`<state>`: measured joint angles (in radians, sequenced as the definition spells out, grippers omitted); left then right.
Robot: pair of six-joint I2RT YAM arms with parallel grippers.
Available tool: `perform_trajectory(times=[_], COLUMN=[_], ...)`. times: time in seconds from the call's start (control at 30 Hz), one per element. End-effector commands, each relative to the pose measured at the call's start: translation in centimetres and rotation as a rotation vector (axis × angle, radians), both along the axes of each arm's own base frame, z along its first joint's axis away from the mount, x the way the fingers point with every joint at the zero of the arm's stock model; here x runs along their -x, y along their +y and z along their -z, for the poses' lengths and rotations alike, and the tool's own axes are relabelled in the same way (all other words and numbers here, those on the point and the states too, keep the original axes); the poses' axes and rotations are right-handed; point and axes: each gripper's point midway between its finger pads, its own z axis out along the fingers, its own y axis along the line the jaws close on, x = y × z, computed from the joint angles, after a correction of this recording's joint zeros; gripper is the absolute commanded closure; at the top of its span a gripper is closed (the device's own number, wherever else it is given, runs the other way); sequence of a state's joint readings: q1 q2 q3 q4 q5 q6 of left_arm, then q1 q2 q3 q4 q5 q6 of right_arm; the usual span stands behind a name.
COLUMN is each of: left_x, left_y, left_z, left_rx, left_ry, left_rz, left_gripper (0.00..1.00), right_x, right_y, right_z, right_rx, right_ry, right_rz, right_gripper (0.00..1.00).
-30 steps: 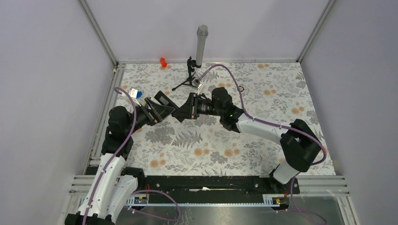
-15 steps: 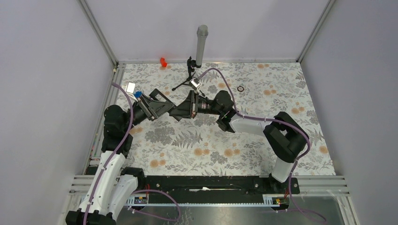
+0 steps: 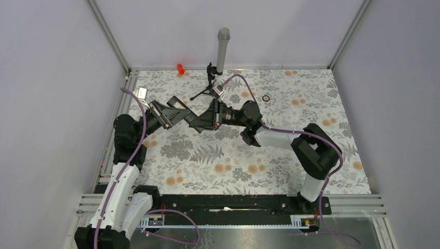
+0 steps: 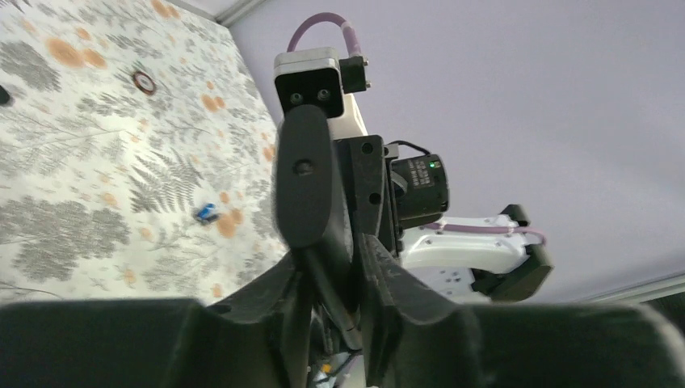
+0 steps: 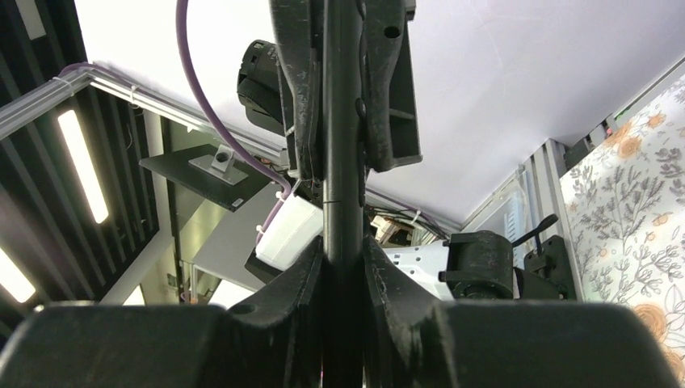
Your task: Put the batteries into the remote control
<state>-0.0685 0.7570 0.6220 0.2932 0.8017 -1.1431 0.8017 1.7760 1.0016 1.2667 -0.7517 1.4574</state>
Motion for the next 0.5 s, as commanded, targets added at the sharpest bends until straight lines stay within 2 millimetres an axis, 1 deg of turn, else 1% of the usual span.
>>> perform_trajectory(times=[0.0,0.03,0.07,0.1,0.17,0.2,0.23,0.27,0.33,0.47], left_x=[0.4,0.4,0.5,0.4,0.4,0.4,0.4,0.4,0.4,0.4], left_y=[-0.1,-0.1,-0.1,-0.1,0.0,0.0,0.0,0.0,0.1,0.1], left_z=[-2.8,-2.8,-2.8,-2.7,-2.7,-2.8,-2.8,-2.9,-2.9,-2.9], left_rx=[0.011,0.009,0.005,-0.002,-0.013,-0.015,-0.016,-0.017,-0.016,-0.004], left_ry=[-0.131,-0.132,-0.135,-0.135,-0.143,-0.148,-0.151,-0.154,-0.151,-0.147], left_rz=[0.021,0.024,0.023,0.021,0.013,0.011,0.01,0.01,0.006,0.005], left_gripper=[0.84,0.92,1.0,1.0,1.0,1.0,1.0,1.0,1.0,1.0], right_x=[0.5,0.4,0.2,0.0,-0.7,-1.0,-1.3,-1.6,-1.9,-2.8], right_y=[-0.5,-0.4,-0.3,-0.3,-0.5,-0.7,-0.7,-0.7,-0.6,0.0], right_z=[-0.9,-0.9,-0.7,-0.6,-0.3,-0.3,-0.3,-0.4,-0.7,-1.2], right_rx=[-0.022,-0.018,-0.012,-0.006,0.003,0.006,0.013,0.017,0.019,0.014], right_ry=[-0.039,-0.038,-0.043,-0.044,-0.042,-0.039,-0.035,-0.035,-0.034,-0.002], right_rz=[-0.024,-0.021,-0.01,0.001,0.056,0.081,0.102,0.116,0.132,0.142], right_gripper=[0.91,0.88,0.81,0.71,0.46,0.37,0.3,0.27,0.25,0.25])
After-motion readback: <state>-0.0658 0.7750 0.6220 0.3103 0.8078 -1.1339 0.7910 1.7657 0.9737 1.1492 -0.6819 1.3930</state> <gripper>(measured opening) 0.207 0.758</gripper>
